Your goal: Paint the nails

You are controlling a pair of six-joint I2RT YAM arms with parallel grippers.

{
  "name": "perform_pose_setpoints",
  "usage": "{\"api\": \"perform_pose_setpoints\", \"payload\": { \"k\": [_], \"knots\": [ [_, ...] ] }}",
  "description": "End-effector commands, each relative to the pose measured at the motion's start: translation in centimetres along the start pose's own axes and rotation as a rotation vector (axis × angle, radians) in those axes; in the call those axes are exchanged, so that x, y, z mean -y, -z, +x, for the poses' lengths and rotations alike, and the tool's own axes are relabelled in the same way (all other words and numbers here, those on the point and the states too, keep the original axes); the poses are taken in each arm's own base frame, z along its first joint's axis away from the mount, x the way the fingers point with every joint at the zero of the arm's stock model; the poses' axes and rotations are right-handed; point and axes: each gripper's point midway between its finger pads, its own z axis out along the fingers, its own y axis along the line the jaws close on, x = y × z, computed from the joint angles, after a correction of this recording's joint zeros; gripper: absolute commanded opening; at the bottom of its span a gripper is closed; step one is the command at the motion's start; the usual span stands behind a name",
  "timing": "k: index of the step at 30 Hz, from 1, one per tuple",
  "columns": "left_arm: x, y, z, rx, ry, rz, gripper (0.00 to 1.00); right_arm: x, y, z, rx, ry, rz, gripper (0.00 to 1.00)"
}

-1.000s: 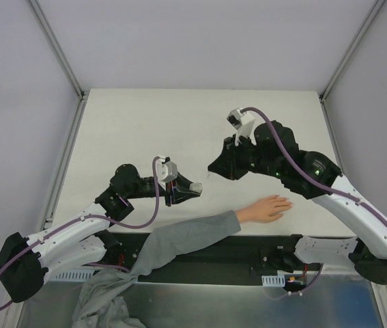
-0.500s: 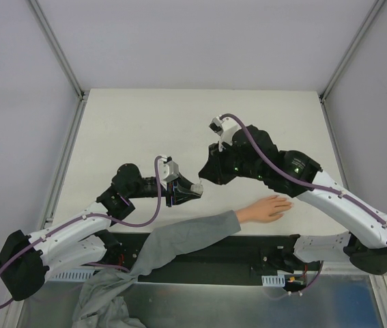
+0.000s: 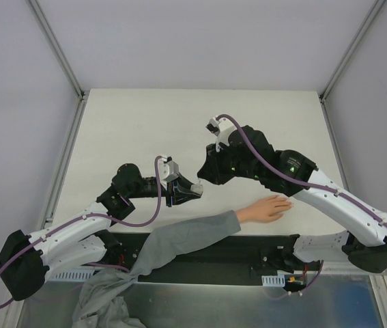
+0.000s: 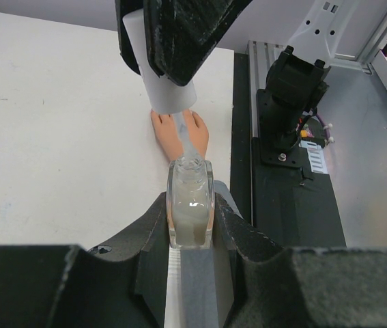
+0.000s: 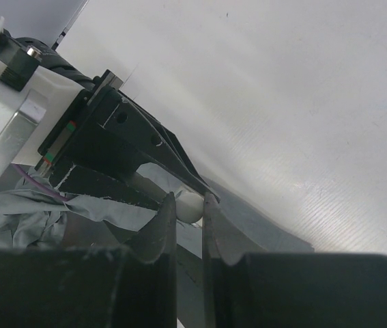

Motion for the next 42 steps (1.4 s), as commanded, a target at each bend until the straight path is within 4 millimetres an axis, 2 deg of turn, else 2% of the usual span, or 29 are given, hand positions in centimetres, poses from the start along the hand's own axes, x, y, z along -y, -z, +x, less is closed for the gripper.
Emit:
{"api": "perform_pose_setpoints", "payload": {
  "k": [1,9,24,31,42],
  "knots": [
    [0.7,-0.3,-2.2,0.066,-0.062,0.037,0.00,-1.0,0.4,-1.2,0.049,-0.003,-0.030,0.00],
    [0.7,-0.2,-2.2,0.066,-0.065,0.032,0.00,-1.3,0.4,-1.1,0.054,-0.004,-0.045,0.00],
    [0.7,0.0,-2.3,0.068,-0.077,0.024,0.00,-0.2,0.0,0.1,0.031,0.006,0.000,0.00],
    [0.5,-0.1,-2.3,0.067,-0.074,0.017,0.00,-0.5,0.0,0.2,0.027,0.015,-0.013,0.00],
    [0.4,0.1,-3.3,0.091,-0.081,-0.006,0.00,-1.3,-1.4,2.0,0.021,0.110,-0.034,0.00]
  ]
}}
